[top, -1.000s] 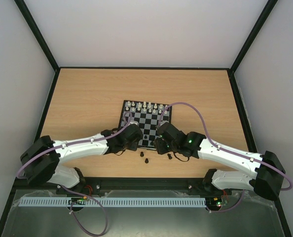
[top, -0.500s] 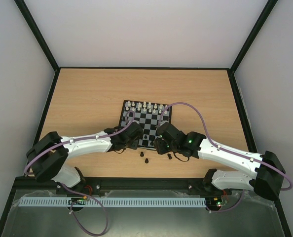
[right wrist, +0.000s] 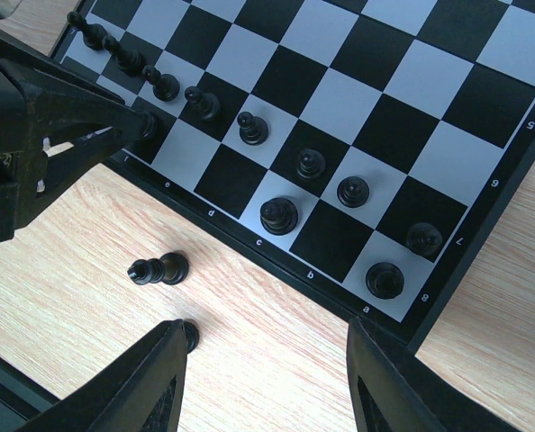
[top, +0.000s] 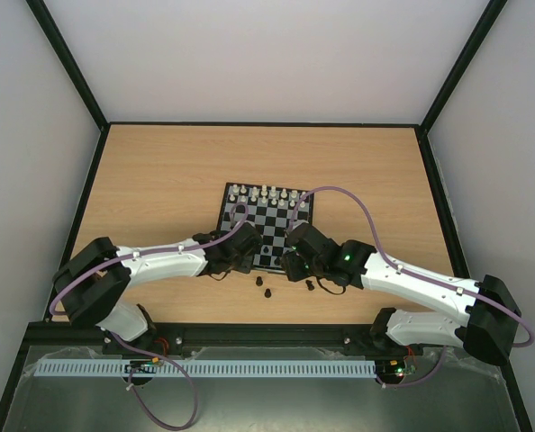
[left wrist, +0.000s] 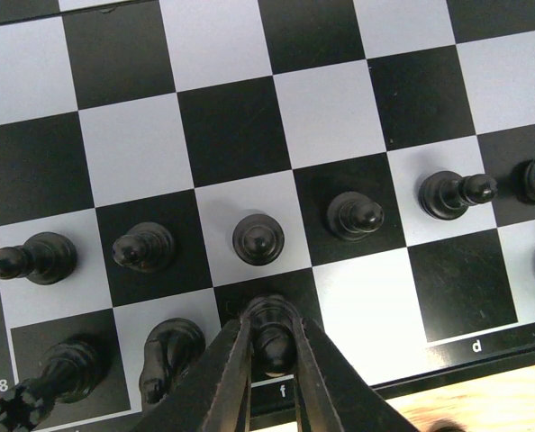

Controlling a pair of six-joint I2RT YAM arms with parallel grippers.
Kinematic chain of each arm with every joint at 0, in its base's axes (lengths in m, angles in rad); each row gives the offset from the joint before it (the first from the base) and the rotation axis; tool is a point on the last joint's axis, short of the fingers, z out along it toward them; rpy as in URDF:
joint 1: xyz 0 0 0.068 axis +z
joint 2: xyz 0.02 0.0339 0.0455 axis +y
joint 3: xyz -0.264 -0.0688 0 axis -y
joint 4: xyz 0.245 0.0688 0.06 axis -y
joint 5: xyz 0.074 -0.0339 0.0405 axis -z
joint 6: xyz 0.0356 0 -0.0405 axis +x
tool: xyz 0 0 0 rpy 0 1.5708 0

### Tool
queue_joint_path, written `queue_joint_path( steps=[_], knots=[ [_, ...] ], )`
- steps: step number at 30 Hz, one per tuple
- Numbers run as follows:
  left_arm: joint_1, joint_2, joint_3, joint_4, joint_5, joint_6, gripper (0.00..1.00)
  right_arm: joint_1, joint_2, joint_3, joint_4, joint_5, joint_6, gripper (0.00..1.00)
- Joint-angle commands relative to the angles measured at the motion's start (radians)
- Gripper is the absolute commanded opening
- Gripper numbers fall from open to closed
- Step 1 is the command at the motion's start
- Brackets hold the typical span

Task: Set up the chess pieces on the board
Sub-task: Place the chess piece on the chessboard, then pick up the chess piece at the center of the board.

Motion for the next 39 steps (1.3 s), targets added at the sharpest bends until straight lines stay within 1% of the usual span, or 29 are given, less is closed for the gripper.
queue_joint_path(
  steps=[1,8,11,13,16,18,21,27,28,29,34,39],
  knots=[
    [0.006,0.015,0.003,0.012,0.004,0.01,0.18,-0.003,0.01,-0.014,-0.025,-0.011,-0.01,0.49],
    [0.006,-0.002,-0.001,0.007,0.01,0.005,0.2,-0.004,0.015,-0.014,-0.023,-0.01,-0.011,0.49],
    [0.002,-0.035,0.0,-0.004,0.015,-0.002,0.24,-0.003,0.016,-0.013,-0.024,-0.011,-0.011,0.49],
    [-0.006,-0.065,0.008,-0.019,0.014,-0.004,0.34,-0.003,0.016,-0.013,-0.024,-0.014,-0.01,0.51],
    [-0.032,-0.112,0.025,-0.059,-0.012,-0.015,0.47,-0.003,0.019,-0.017,-0.021,-0.032,-0.012,0.57],
    [-0.053,-0.157,0.029,-0.083,-0.028,-0.022,0.52,0.0,0.024,-0.019,-0.018,-0.048,-0.009,0.6],
    [-0.069,-0.212,0.021,-0.102,-0.043,-0.034,0.6,0.021,0.034,-0.025,-0.008,-0.064,0.005,0.6],
    [-0.085,-0.311,-0.023,-0.106,-0.053,-0.048,0.83,0.116,0.091,-0.006,-0.012,-0.029,0.047,0.6],
    [-0.087,-0.321,-0.029,-0.111,-0.058,-0.053,0.95,0.134,0.107,0.003,-0.015,-0.023,0.054,0.61],
    [-0.088,-0.331,-0.033,-0.114,-0.062,-0.057,0.98,0.149,0.122,0.009,-0.018,-0.017,0.061,0.61],
    [-0.094,-0.387,-0.06,-0.131,-0.083,-0.079,0.99,0.206,0.196,0.047,-0.035,0.021,0.088,0.64],
    [-0.094,-0.429,-0.081,-0.142,-0.088,-0.087,0.99,0.227,0.237,0.076,-0.038,0.026,0.1,0.63]
  ],
)
